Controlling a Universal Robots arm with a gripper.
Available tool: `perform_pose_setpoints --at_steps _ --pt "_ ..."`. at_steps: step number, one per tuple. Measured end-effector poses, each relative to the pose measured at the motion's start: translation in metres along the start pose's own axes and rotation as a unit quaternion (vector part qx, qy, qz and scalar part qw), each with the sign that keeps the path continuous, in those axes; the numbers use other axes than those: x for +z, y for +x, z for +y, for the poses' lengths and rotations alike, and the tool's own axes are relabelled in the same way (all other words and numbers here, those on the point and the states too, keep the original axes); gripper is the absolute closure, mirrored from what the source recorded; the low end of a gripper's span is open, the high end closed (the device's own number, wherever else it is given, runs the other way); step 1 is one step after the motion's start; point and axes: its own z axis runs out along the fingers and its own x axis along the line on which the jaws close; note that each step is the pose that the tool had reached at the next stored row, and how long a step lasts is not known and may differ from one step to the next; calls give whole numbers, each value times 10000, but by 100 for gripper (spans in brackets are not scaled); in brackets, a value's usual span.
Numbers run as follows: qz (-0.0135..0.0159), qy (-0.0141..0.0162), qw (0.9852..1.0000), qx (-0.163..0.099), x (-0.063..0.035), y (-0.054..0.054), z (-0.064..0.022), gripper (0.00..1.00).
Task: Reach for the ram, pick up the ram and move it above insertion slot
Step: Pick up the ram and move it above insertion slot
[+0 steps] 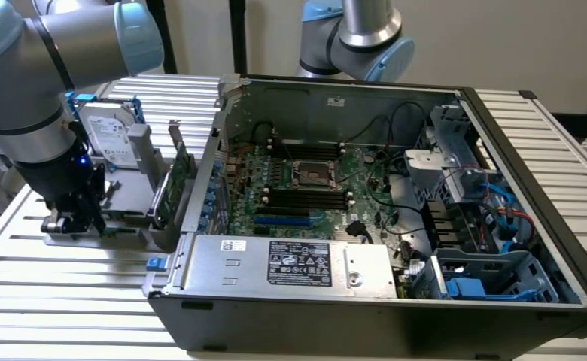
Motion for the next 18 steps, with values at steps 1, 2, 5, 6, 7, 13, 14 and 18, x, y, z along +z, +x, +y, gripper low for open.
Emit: perform_pose_setpoints --at_steps 1,2,5,6,7,13,14,18 --pt "0 0 10000 -1 1 0 0 84" --pt "0 0 10000 -1 1 -1 0 84" --pt "-1 0 10000 -1 2 -1 0 87" --pt "-1 1 10000 -1 3 -1 0 87" --pt "-1 0 10000 -1 2 -1 0 87" --pt "-5 1 10000 -1 3 -2 0 87" --pt "-7 1 10000 -1 3 -2 0 87" --pt "-12 1 10000 -1 1 -2 0 87"
